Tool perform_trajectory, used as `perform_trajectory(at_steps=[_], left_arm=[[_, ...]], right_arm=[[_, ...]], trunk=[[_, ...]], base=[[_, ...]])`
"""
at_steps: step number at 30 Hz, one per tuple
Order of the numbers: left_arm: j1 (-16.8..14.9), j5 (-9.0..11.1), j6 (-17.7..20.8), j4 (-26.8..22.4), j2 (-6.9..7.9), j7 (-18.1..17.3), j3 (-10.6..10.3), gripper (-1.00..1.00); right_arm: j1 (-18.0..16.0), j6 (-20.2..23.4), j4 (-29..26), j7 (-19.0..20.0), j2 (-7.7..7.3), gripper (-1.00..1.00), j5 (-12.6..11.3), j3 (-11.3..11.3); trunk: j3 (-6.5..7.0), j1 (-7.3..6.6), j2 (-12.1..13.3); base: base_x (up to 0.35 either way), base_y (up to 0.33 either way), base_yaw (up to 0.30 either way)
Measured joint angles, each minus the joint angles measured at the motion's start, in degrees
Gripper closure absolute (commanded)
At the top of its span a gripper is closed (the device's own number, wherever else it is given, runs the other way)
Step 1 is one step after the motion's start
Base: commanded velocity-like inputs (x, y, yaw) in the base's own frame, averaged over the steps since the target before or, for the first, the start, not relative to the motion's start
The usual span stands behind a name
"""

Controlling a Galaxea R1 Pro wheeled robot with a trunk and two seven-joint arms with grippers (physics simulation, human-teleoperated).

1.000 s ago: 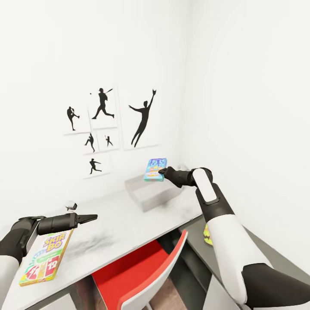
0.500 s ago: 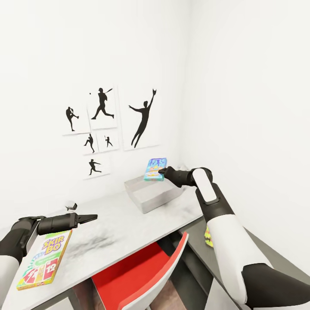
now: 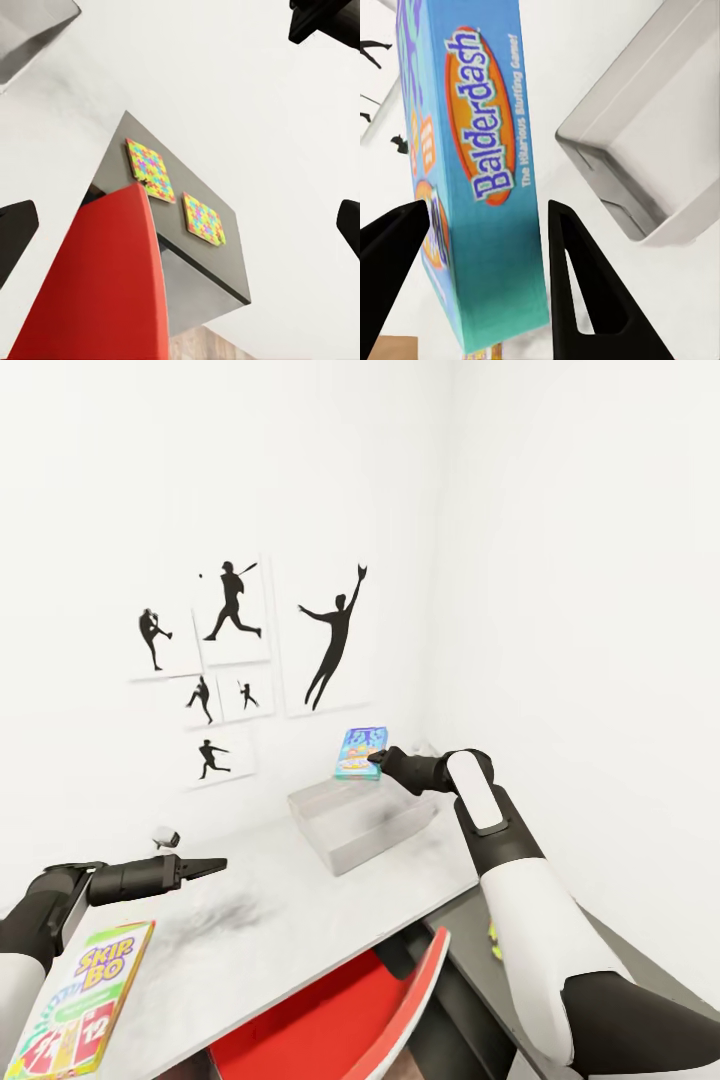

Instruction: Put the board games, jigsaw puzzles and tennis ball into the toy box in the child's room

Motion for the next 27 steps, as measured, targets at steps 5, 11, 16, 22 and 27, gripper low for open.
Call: perform_trajectory(at_steps=[5, 11, 16, 22, 27], left_arm=[[0.0, 0.0, 0.0, 0.0, -0.04, 0.0, 0.0, -1.0], [-0.01, 0.0, 0.0, 0.0, -0.04, 0.0, 0.0, -1.0], [0.0, 0.0, 0.0, 0.0, -0.07, 0.0, 0.0, -1.0], [0.0, 0.0, 0.0, 0.0, -0.03, 0.0, 0.0, -1.0], [0.0, 0.0, 0.0, 0.0, -0.02, 0.0, 0.0, -1.0]], right_arm=[[0.0, 0.02, 0.05, 0.0, 0.0, 1.0, 0.07, 0.0], [0.0, -0.06, 0.06, 0.01, 0.0, 1.0, -0.09, -0.01], [0.0, -0.11, 0.06, 0.01, 0.0, 1.0, -0.1, -0.01], [0.0, -0.12, 0.17, 0.11, 0.0, 1.0, -0.12, 0.0], [0.0, -0.12, 0.22, 0.15, 0.0, 1.0, -0.15, 0.0]], trunk=[[0.0, 0.0, 0.0], [0.0, 0.02, 0.01], [0.0, 0.02, 0.0], [0.0, 0.01, 0.0], [0.0, 0.02, 0.01]], base=[[0.222, 0.0, -0.001], [0.045, 0.02, -0.069], [0.006, 0.031, -0.021], [0.055, 0.037, -0.017], [0.118, 0.092, -0.069]])
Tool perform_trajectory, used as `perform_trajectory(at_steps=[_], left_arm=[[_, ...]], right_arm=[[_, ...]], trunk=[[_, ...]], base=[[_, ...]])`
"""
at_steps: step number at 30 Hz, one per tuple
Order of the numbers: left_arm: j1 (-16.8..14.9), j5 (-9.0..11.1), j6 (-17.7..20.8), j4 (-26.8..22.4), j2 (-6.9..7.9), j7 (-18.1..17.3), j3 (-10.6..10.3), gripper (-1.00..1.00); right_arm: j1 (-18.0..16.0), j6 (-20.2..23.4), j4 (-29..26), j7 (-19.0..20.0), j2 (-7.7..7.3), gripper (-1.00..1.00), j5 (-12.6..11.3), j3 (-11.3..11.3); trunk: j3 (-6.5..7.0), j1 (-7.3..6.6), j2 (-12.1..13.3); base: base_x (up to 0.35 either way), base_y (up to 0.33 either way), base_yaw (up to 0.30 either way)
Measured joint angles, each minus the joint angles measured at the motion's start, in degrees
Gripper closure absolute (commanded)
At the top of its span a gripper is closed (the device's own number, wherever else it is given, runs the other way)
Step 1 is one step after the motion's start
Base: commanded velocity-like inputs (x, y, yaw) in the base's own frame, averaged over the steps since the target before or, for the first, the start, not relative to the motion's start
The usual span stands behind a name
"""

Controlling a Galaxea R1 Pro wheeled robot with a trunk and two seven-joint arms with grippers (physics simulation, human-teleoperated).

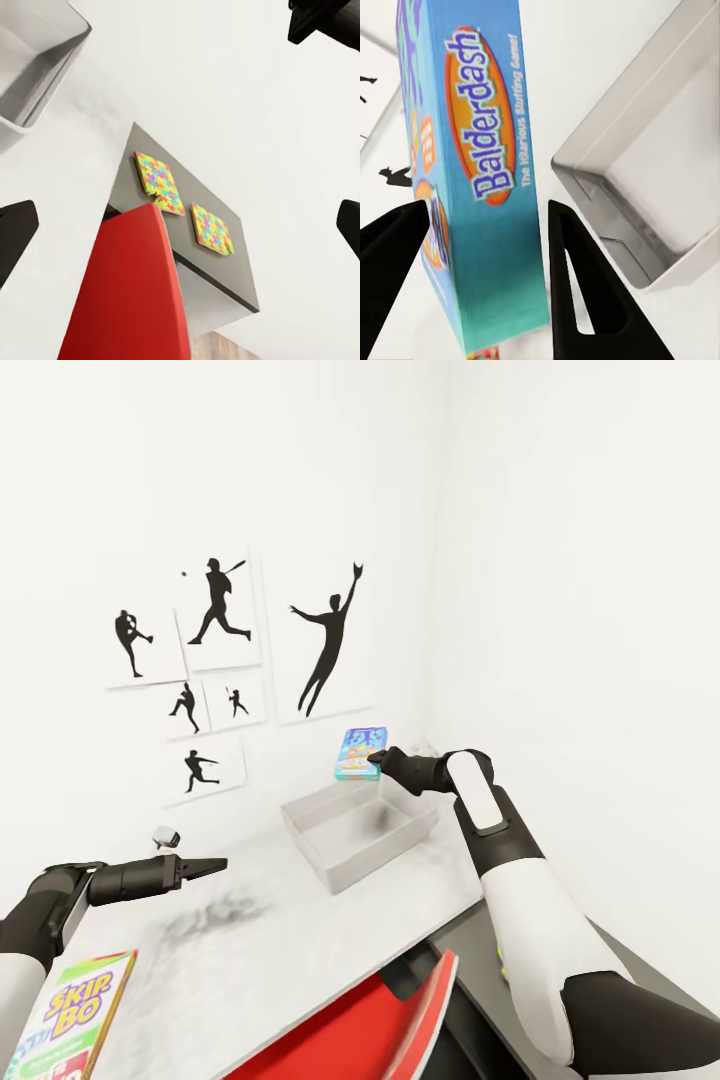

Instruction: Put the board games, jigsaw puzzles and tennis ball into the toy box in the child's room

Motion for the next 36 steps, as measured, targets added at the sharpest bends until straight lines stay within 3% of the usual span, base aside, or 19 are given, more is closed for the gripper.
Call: perform_trajectory(at_steps=[31, 36], left_arm=[[0.0, 0.02, -0.17, 0.0, 0.16, 0.0, 0.09, -1.0], [0.0, 0.07, -0.24, 0.0, 0.17, -0.01, 0.09, -1.0]], right_arm=[[0.08, -0.11, 0.38, -0.03, 0.0, 1.0, 0.16, -0.25], [-0.82, 0.61, 3.55, -0.23, 0.0, 1.0, 0.24, -0.19]], trunk=[[0.0, 0.01, 0.0], [0.0, 0.01, 0.0]], base=[[0.005, 0.003, -0.002], [0.0, 0.0, 0.0]])
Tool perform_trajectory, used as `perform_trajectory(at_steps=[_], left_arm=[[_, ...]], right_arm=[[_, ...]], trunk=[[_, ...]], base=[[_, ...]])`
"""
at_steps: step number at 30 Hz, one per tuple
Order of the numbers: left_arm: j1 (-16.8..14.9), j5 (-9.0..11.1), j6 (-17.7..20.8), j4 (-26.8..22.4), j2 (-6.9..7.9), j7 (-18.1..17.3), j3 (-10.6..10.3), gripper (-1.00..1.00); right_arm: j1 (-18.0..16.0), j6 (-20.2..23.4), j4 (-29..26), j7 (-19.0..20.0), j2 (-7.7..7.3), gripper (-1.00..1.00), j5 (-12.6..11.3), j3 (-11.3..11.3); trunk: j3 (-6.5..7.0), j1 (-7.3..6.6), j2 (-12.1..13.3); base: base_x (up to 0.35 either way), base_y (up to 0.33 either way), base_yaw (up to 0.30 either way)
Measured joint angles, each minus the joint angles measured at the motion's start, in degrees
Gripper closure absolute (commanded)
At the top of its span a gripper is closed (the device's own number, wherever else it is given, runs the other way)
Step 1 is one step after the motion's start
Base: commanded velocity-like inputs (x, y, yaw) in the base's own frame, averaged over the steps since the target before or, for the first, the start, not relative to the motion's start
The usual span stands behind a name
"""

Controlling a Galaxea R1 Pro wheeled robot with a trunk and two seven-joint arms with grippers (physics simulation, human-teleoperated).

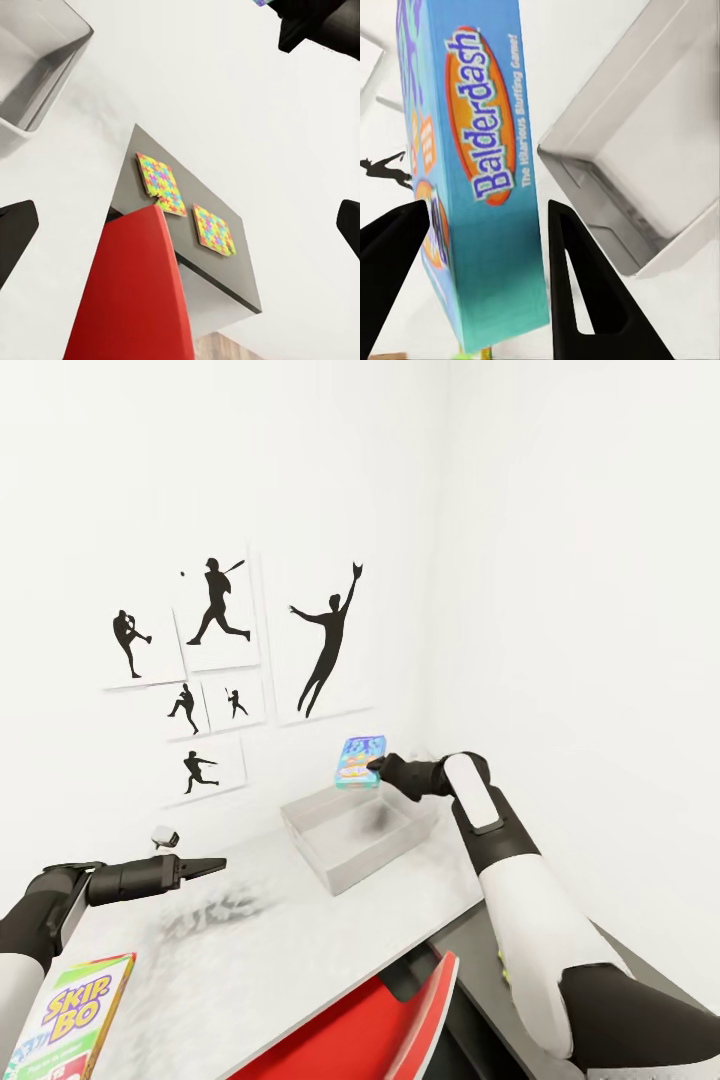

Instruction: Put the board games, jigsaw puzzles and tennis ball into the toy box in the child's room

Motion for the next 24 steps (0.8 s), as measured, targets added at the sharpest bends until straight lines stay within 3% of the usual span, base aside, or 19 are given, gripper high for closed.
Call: perform_trajectory(at_steps=[6, 9, 15, 24], left_arm=[[0.0, 0.01, -0.02, 0.0, 0.08, 0.0, 0.0, -1.0], [0.0, 0.01, -0.02, 0.0, 0.16, 0.0, 0.0, -1.0], [0.0, 0.01, -0.02, 0.0, 0.16, 0.0, 0.0, -1.0], [0.0, 0.15, 0.05, 0.0, 0.19, -0.01, 0.01, -1.0]], right_arm=[[-7.49, 2.28, 11.6, -0.08, 0.0, 1.0, 0.13, 0.01], [-12.17, 4.28, 18.62, -0.05, -0.94, 1.0, 0.53, -0.08], [-16.78, 6.36, 22.3, -0.23, -3.38, 1.0, 0.34, 0.01], [-19.85, 11.99, 26.41, -3.22, -6.72, 1.0, 0.88, 0.14]], trunk=[[0.0, 0.0, 0.0], [0.01, 0.0, -0.01], [0.01, 0.0, -0.01], [0.0, 0.0, 0.0]], base=[[0.0, 0.0, 0.0], [0.0, 0.0, 0.0], [0.0, 0.0, 0.0], [0.0, 0.0, 0.0]])
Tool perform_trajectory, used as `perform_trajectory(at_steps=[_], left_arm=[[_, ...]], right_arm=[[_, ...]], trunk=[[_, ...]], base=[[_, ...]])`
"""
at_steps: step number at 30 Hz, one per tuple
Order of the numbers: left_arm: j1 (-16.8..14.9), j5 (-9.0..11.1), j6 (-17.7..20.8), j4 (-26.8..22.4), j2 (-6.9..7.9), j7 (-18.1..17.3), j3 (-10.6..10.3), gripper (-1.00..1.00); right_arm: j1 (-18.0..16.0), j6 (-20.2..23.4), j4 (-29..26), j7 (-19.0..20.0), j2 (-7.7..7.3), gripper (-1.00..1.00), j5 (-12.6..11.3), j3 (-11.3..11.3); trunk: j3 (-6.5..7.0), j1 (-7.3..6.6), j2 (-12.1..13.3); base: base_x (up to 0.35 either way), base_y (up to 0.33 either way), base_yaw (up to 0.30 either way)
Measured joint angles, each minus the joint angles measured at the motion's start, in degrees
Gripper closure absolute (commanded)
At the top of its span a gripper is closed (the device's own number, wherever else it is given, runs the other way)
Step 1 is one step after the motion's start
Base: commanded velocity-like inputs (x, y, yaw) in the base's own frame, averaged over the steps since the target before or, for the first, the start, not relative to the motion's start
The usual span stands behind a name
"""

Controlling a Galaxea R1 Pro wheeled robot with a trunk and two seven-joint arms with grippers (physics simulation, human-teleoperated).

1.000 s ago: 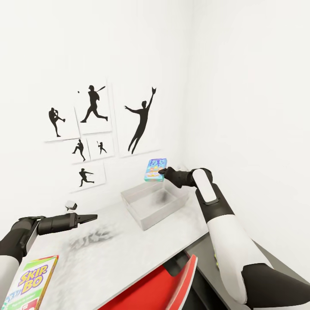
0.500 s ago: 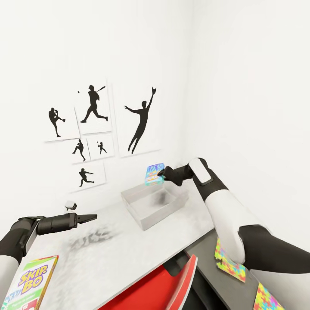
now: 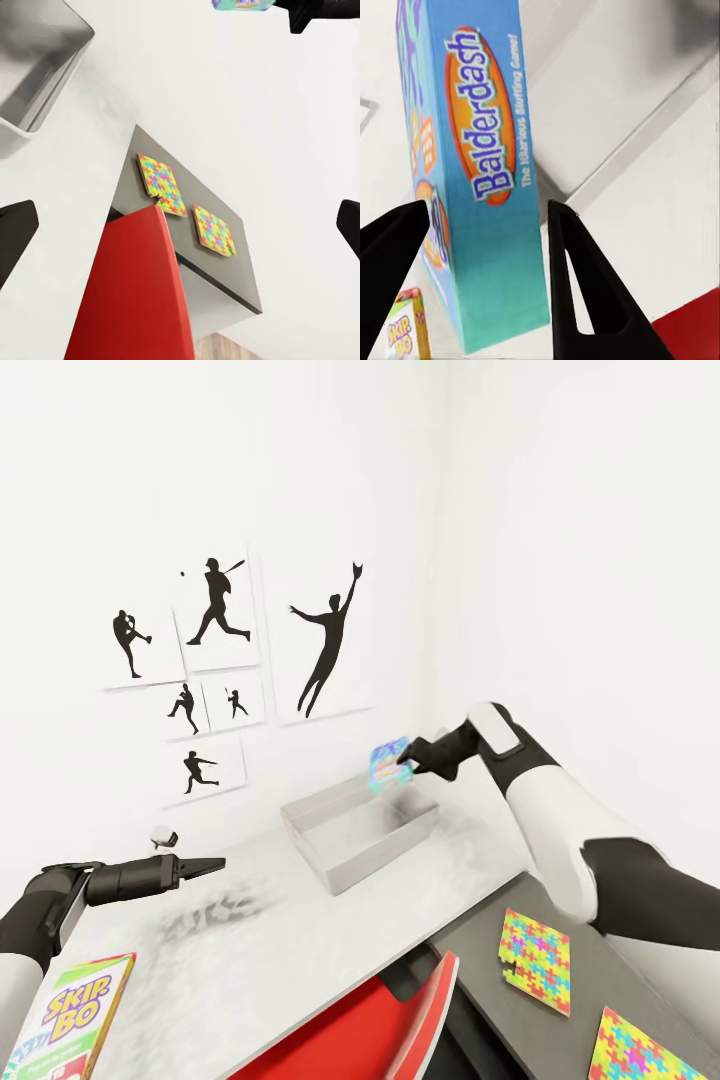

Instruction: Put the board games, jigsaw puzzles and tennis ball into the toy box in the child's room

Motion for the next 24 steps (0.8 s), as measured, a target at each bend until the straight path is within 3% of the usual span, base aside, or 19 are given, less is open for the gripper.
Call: perform_trajectory(at_steps=[8, 16, 22, 24], left_arm=[[0.0, 0.02, 0.1, 0.0, -0.03, 0.0, -0.07, -1.0], [0.0, 0.03, 0.59, 0.0, -0.03, 0.0, -0.07, -1.0], [0.0, 0.18, 1.3, -0.1, 0.16, -0.01, -0.02, -1.0], [-0.01, 0.72, 2.52, -0.2, 0.85, -0.01, 0.0, -1.0]], right_arm=[[-0.5, -0.01, 1.93, -0.52, -0.59, 1.0, -0.15, 1.42], [-0.51, -0.02, 1.49, -0.28, -0.05, 1.0, -0.17, 6.0], [-0.51, 0.0, 1.2, -0.22, 0.29, 1.0, -0.04, 6.77], [-0.51, 0.0, 1.04, -0.18, 0.4, 1.0, -0.01, 7.02]], trunk=[[0.0, 0.0, 0.0], [0.0, 0.0, 0.0], [0.0, 0.0, 0.0], [0.0, 0.0, -0.01]], base=[[0.0, 0.0, 0.0], [0.0, 0.0, 0.0], [0.0, 0.0, 0.0], [0.0, 0.0, 0.0]])
